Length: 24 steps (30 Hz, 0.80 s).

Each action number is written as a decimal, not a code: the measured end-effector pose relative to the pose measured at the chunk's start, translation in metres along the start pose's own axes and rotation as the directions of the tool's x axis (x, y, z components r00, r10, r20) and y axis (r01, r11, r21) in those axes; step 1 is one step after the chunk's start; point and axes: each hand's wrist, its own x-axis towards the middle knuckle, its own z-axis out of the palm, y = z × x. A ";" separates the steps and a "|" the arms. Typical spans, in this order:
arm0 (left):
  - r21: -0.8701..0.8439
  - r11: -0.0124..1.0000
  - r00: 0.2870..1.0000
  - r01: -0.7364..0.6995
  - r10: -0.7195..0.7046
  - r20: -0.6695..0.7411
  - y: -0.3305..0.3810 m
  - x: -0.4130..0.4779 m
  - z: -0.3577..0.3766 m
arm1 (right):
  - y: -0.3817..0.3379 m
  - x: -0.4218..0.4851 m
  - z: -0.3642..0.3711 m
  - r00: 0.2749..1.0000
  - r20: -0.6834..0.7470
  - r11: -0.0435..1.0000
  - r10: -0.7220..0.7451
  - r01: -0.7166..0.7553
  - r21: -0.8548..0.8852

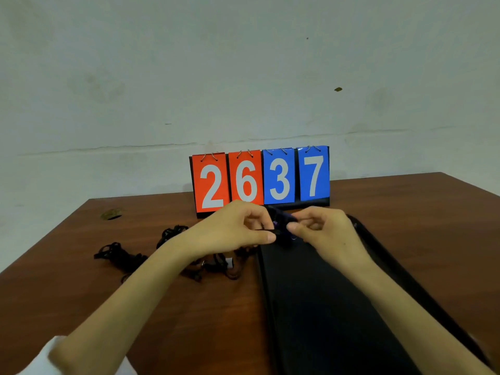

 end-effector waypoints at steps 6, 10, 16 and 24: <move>0.023 0.990 0.988 -0.140 0.142 -0.060 0.000 -0.001 -0.004 | -0.001 -0.004 0.004 0.968 0.241 0.998 -0.069 0.066 0.020; -0.061 0.992 0.992 -0.115 0.112 -0.051 -0.006 0.001 -0.008 | -0.006 -0.004 0.001 0.946 0.307 0.989 -0.101 0.063 0.132; -0.441 0.895 0.986 0.067 0.007 0.164 -0.016 0.000 -0.010 | -0.010 -0.005 -0.004 0.922 0.364 0.945 -0.134 0.009 0.326; -0.688 0.667 0.934 0.286 -0.033 0.356 -0.018 0.008 0.019 | -0.010 -0.003 -0.006 0.982 0.178 0.826 -0.060 -0.051 0.562</move>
